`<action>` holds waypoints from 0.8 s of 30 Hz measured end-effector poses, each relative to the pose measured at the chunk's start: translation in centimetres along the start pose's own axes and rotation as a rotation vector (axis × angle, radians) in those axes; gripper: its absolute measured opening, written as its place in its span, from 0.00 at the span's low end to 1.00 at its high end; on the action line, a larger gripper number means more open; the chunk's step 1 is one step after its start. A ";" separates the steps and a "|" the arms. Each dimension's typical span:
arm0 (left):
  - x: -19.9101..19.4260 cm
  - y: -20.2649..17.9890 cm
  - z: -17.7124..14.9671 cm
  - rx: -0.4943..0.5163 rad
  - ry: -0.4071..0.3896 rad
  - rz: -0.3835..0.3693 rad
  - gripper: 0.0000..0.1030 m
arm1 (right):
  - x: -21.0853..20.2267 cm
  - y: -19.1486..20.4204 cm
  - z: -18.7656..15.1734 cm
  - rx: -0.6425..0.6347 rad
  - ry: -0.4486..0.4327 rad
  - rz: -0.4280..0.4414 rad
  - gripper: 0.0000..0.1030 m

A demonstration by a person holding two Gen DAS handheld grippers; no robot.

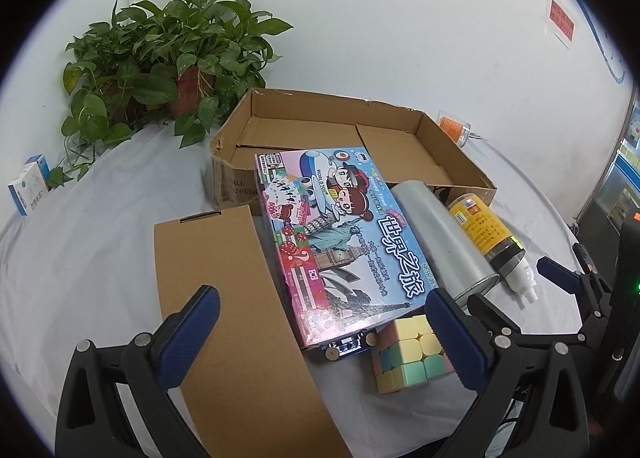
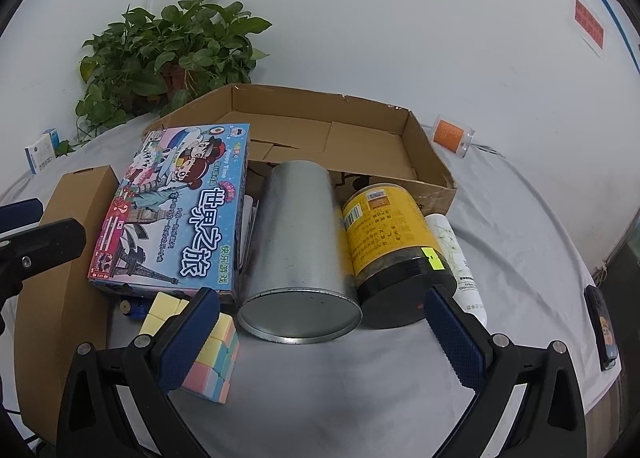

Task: Organize rigid objects
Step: 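Grasp the cardboard divider insert with both grippers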

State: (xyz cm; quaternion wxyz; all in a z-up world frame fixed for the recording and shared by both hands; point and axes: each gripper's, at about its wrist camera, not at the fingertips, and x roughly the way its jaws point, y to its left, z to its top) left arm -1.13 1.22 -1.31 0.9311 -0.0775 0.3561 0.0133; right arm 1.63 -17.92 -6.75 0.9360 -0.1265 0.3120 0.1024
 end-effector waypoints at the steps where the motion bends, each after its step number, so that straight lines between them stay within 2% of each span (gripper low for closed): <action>1: 0.0 0.1 0.0 -0.004 -0.001 0.000 0.99 | 0.0 0.0 0.0 -0.001 -0.001 0.002 0.99; 12: -1.1 1.8 -0.4 -0.041 -0.001 0.001 0.99 | -0.4 0.7 -0.2 -0.027 -0.012 0.024 0.99; 15: -2.1 3.2 -0.6 -0.066 -0.002 -0.012 0.99 | -1.1 0.8 -0.2 -0.035 -0.034 0.065 0.99; 17: -2.8 4.9 -1.2 -0.102 0.016 -0.035 0.99 | -2.1 1.1 -0.3 -0.048 -0.063 0.155 0.99; 19: -3.1 6.7 -2.1 -0.158 0.063 -0.084 0.99 | -3.1 1.9 -0.4 -0.095 -0.059 0.313 0.97; 23: -2.0 9.3 -4.7 -0.291 0.179 -0.167 0.99 | -4.5 4.9 -1.2 -0.191 0.044 0.647 0.97; 24: -1.4 9.5 -5.3 -0.316 0.208 -0.194 0.99 | -4.7 6.1 -1.4 -0.215 0.069 0.706 0.96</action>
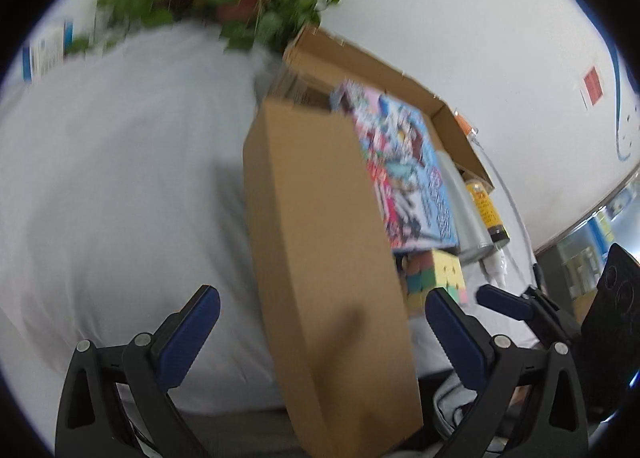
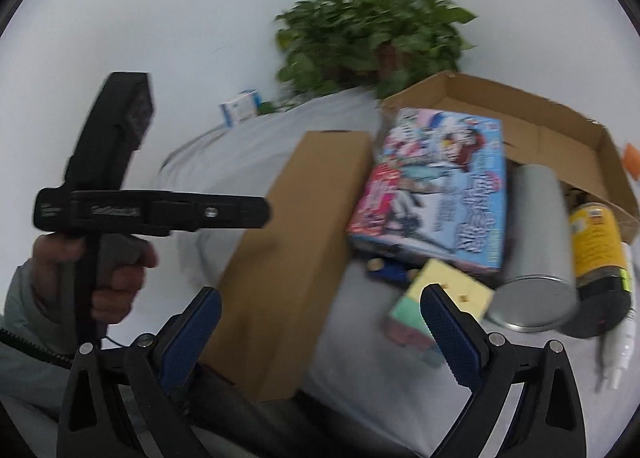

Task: Organize rigid objects
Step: 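Grasp the cardboard divider insert with both grippers, then carry the divider insert with both grippers and lower it into the tray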

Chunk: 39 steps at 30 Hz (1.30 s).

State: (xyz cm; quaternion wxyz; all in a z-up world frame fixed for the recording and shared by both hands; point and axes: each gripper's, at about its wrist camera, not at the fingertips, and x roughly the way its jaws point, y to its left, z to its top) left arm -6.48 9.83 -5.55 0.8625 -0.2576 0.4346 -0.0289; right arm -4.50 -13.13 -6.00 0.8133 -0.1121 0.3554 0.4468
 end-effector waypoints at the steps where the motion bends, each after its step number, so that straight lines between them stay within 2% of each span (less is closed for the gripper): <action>1: 0.6 0.3 -0.4 -0.023 0.031 -0.043 0.97 | 0.7 1.2 0.0 -0.022 0.021 0.036 0.95; 4: 2.1 0.3 -1.2 -0.060 0.093 -0.140 0.91 | 3.6 4.3 -0.2 -0.100 0.095 0.039 0.90; 8: 3.7 0.5 -1.6 -0.078 0.132 -0.155 0.89 | 7.3 6.1 -1.1 -0.096 0.206 -0.003 0.90; 11: 3.7 0.5 -1.6 -0.090 0.130 -0.173 0.84 | 8.5 7.6 -1.2 -0.089 0.216 0.001 0.92; 16: 3.5 -0.7 -1.7 -0.041 0.133 -0.226 0.83 | 9.8 8.1 -1.0 -0.055 0.240 -0.096 0.93; 17: 3.6 -0.7 -1.7 -0.043 0.135 -0.231 0.83 | 9.8 8.0 -0.9 -0.044 0.233 -0.103 0.92; 18: 3.5 -0.4 -1.6 -0.050 0.130 -0.238 0.81 | 9.6 8.2 -0.9 -0.041 0.226 -0.104 0.83; 21: 3.3 0.4 -1.4 -0.077 0.112 -0.268 0.81 | 9.9 7.2 -0.7 -0.038 0.208 -0.125 0.82; 25: 3.2 2.5 -1.3 -0.139 0.119 -0.234 0.82 | 9.6 5.5 -0.7 0.060 0.188 -0.023 0.81; 28: 3.1 3.0 -1.5 -0.168 0.117 -0.276 0.83 | 9.5 2.9 -1.0 0.244 0.176 0.162 0.81; 30: 2.8 2.3 -1.4 -0.145 0.098 -0.305 0.76 | 9.6 0.9 -1.7 0.385 0.174 0.314 0.81; 31: 2.6 1.6 -1.2 -0.117 0.089 -0.327 0.61 | 9.9 0.3 -1.9 0.437 0.177 0.371 0.81; 33: 2.3 0.4 -0.9 -0.081 0.072 -0.314 0.60 | 10.7 -0.5 -2.3 0.507 0.189 0.450 0.83; 34: 2.2 -0.1 -0.6 -0.067 0.063 -0.312 0.59 | 10.8 -0.5 -2.3 0.506 0.193 0.457 0.84; 36: 1.8 -0.8 0.0 -0.056 0.047 -0.322 0.50 | 11.1 -0.5 -1.1 0.434 0.176 0.373 0.96; 37: 1.7 -1.0 0.1 -0.044 0.034 -0.309 0.36 | 10.1 0.1 -0.9 0.387 0.159 0.313 0.98; 39: 2.1 -2.2 0.4 -0.010 0.040 -0.303 0.33 | 8.5 1.0 0.1 0.280 0.117 0.131 0.98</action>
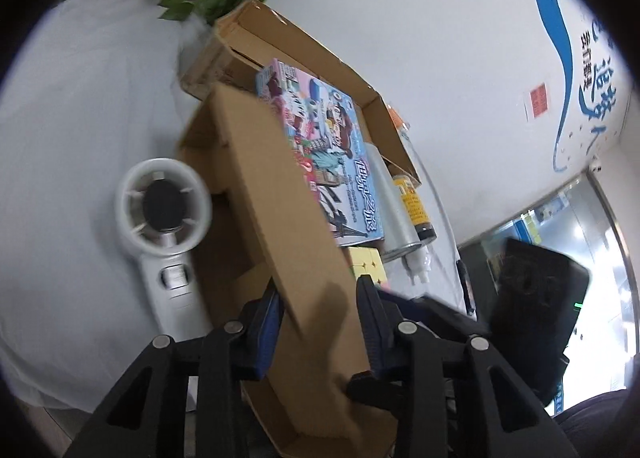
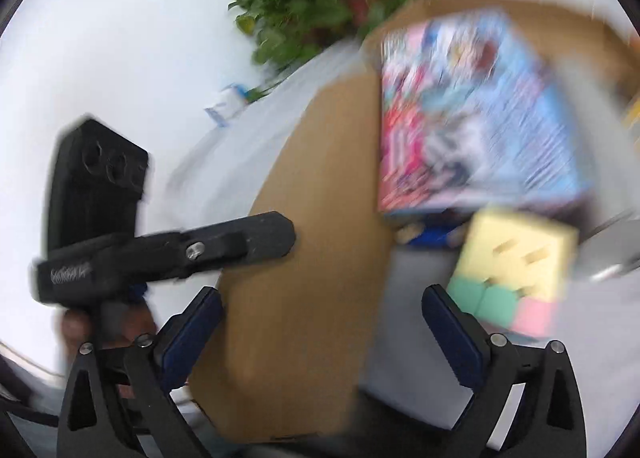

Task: Organize rigid objects
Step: 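Carry the divider insert with both grippers and lower it into the tray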

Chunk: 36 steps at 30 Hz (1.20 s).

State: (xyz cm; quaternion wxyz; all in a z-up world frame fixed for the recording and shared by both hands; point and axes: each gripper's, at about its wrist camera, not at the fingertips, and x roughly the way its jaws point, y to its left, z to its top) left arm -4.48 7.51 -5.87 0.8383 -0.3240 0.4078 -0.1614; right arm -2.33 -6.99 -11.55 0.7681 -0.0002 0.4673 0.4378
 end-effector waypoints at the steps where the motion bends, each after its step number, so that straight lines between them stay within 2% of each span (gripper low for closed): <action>1: 0.5 -0.6 0.1 0.022 0.003 0.007 0.33 | -0.6 0.6 0.1 -0.037 -0.016 -0.062 0.98; 3: 1.3 -1.4 0.3 0.052 0.018 0.005 0.33 | -2.4 1.8 -0.3 -0.096 -0.057 -0.165 0.99; 4: 1.6 -1.6 0.4 0.056 0.022 -0.009 0.33 | -3.0 2.2 -0.1 -0.110 -0.058 -0.177 0.98; 6: 2.0 -1.8 0.1 0.075 0.032 -0.030 0.33 | -3.4 2.8 0.1 -0.147 -0.033 -0.193 0.90; 7: 2.0 -1.8 0.1 0.091 0.037 -0.018 0.33 | -3.4 3.3 -0.3 -0.173 -0.019 -0.200 0.86; 9: 1.6 -1.2 0.0 0.098 0.034 0.004 0.33 | -2.7 3.7 -0.6 -0.207 0.006 -0.263 0.56; 11: 0.4 -0.1 0.1 0.076 0.009 0.000 0.33 | -2.3 2.7 -2.0 -0.174 0.031 -0.305 0.53; 14: -1.0 1.0 -1.0 0.052 -0.037 0.070 0.40 | -2.6 1.7 -1.7 -0.099 0.021 -0.251 0.52; 16: -1.6 2.3 -1.9 0.012 -0.024 0.085 0.48 | -2.3 -0.1 -1.3 -0.018 0.027 -0.168 0.52; 19: -1.0 3.6 -3.3 -0.036 0.040 0.096 0.49 | -1.3 -2.8 -1.3 0.160 0.066 0.004 0.51; 22: -0.2 4.3 -4.6 -0.074 0.091 0.085 0.49 | -0.1 -3.9 -1.9 0.234 0.086 0.061 0.50; 25: 0.5 4.4 -5.0 -0.081 0.112 0.095 0.46 | 0.6 -4.3 -2.1 0.223 0.080 0.023 0.51; 26: 0.7 4.4 -5.0 -0.084 0.115 0.092 0.39 | 0.7 -4.1 -2.0 0.196 0.077 -0.003 0.55; 28: 1.0 4.4 -4.9 -0.078 0.114 0.091 0.34 | 1.1 -2.9 -1.4 0.118 0.056 -0.089 0.54; 30: 0.9 4.2 -4.8 -0.065 0.106 0.107 0.33 | 1.0 -1.6 -1.3 0.034 0.032 -0.166 0.51; 32: 0.4 3.9 -4.8 -0.046 0.084 0.125 0.32 | 0.4 -0.8 -1.2 0.002 0.025 -0.195 0.51; 36: -2.4 2.6 -4.5 0.023 0.002 0.141 0.30 | 0.1 -0.4 0.1 0.005 -0.020 -0.178 0.51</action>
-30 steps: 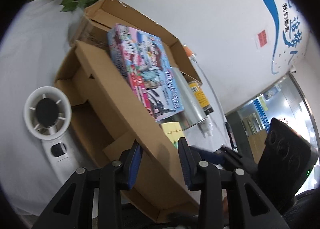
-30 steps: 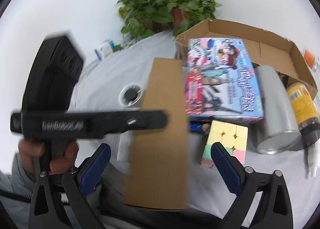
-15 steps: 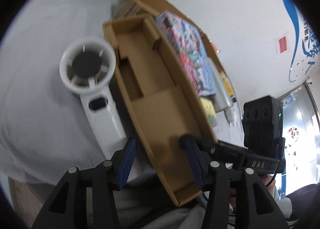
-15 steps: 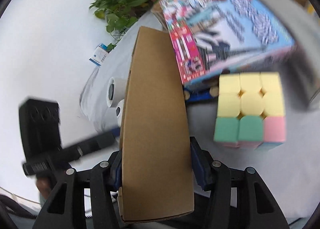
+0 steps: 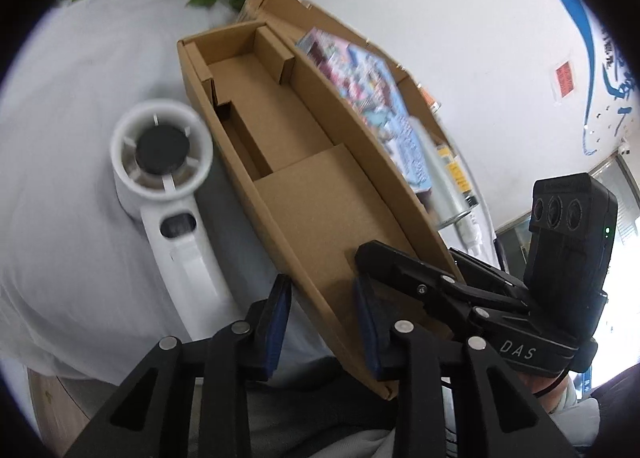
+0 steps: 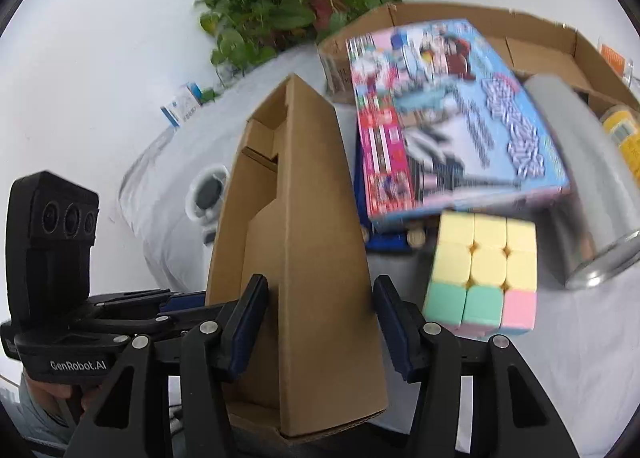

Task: Organize rigid objects
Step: 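Carry the divider insert with both grippers and lower it into the tray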

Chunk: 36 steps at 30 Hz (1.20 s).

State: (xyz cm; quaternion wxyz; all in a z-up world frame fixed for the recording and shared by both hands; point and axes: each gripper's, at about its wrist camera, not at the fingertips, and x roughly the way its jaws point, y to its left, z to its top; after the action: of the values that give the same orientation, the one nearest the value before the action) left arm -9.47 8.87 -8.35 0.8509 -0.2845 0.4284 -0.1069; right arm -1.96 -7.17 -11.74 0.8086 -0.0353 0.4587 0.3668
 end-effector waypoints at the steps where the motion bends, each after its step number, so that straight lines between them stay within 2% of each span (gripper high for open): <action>1: -1.0 -0.5 0.5 0.018 -0.028 0.004 0.30 | -0.7 0.1 0.1 -0.005 -0.023 0.005 0.51; 6: -4.6 -2.7 3.6 0.146 -0.168 0.062 0.30 | -4.0 1.6 2.2 -0.033 -0.173 0.030 0.51; 11: -5.5 -4.2 8.4 0.231 -0.238 0.075 0.29 | -6.1 1.9 6.6 -0.035 -0.298 0.047 0.51; 14: -4.1 -6.2 11.2 0.274 -0.254 0.075 0.28 | -7.0 1.4 10.3 -0.021 -0.336 0.039 0.51; 20: 0.6 -9.1 19.6 0.340 -0.248 0.108 0.23 | -8.2 -1.6 18.1 0.037 -0.375 0.021 0.51; 25: 4.4 -7.6 26.1 0.284 -0.174 0.122 0.18 | -6.3 -5.7 25.7 0.126 -0.314 0.037 0.51; 28: 7.4 -4.9 29.0 0.231 -0.108 0.164 0.15 | -3.1 -8.4 29.4 0.198 -0.227 0.073 0.51; 33: 12.1 -0.2 31.1 0.138 -0.002 0.254 0.12 | 5.2 -12.0 33.6 0.327 -0.024 0.120 0.51; 36: 14.0 2.2 31.1 0.105 0.049 0.280 0.11 | 10.4 -13.0 34.6 0.384 0.090 0.110 0.52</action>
State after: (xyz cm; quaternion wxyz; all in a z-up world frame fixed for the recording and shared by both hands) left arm 23.50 16.93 -4.38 0.8605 -0.1745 0.4784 -0.0164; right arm 34.17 2.78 -3.43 0.7578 0.1285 0.5572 0.3143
